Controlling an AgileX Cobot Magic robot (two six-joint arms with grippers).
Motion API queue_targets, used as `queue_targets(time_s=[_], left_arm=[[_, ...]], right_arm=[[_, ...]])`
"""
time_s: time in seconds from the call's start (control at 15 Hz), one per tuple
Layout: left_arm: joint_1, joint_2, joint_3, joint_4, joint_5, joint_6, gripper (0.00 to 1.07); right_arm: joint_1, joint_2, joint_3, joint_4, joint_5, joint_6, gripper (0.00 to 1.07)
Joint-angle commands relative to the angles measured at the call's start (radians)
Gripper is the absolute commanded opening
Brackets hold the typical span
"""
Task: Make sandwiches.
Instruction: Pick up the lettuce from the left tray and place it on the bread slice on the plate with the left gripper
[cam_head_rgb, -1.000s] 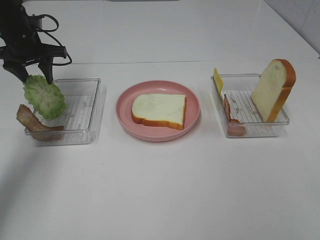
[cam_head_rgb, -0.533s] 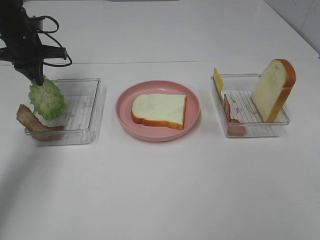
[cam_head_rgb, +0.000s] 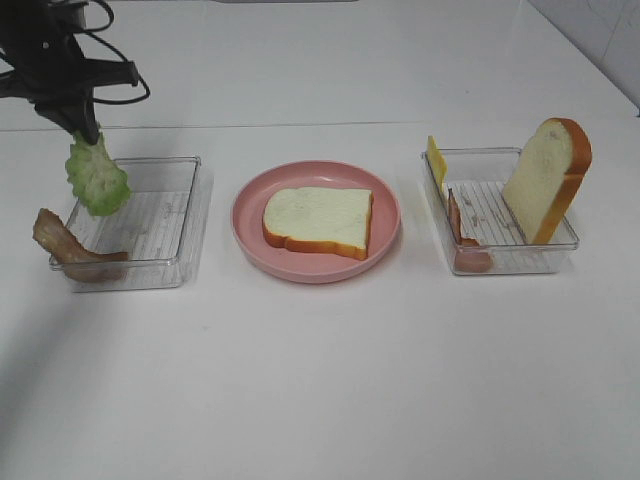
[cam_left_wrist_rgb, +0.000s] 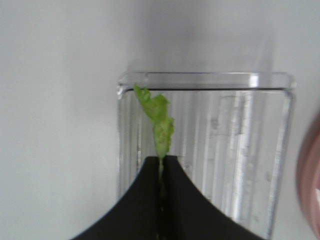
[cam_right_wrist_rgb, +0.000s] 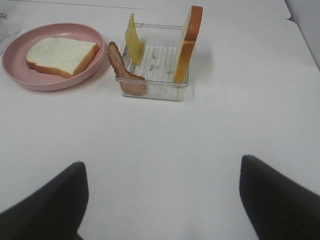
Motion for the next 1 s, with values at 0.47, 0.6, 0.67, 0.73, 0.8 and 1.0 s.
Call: queue_targets(time_s=[0.47,0.6,0.67,0.73,0.8,1.0], left_arm=[[-0.008,-0.12,-0.014,-0.349,-0.068,0.108,0.0],[-0.033,-0.117,-0.014,-0.456,-0.093,0.148,0.0],[-0.051,-0.113,-0.014,-0.471,-0.106,0.148,0.0],[-0.074,-0.106,-0.014,-0.482,-0.116,0.153,0.0],[-0.088,-0.101,-0.014,-0.484,-0.118,0.164,0.0],[-0.184,-0.053,-0.013,-0.524,-0.124,0.171,0.0]], right_arm=[[-0.007,-0.013,0.005,-0.005,-0.009,-0.002,0.78],[-0.007,-0.013,0.005,-0.005,-0.009,-0.002,0.78],[-0.007,-0.013,0.005,-0.005,-0.009,-0.002,0.78],[-0.007,-0.013,0.005,-0.005,-0.009,-0.002,0.78],[-0.007,-0.013,0.005,-0.005,-0.009,-0.002,0.78],[-0.007,-0.013,0.005,-0.005,-0.009,-0.002,0.78]])
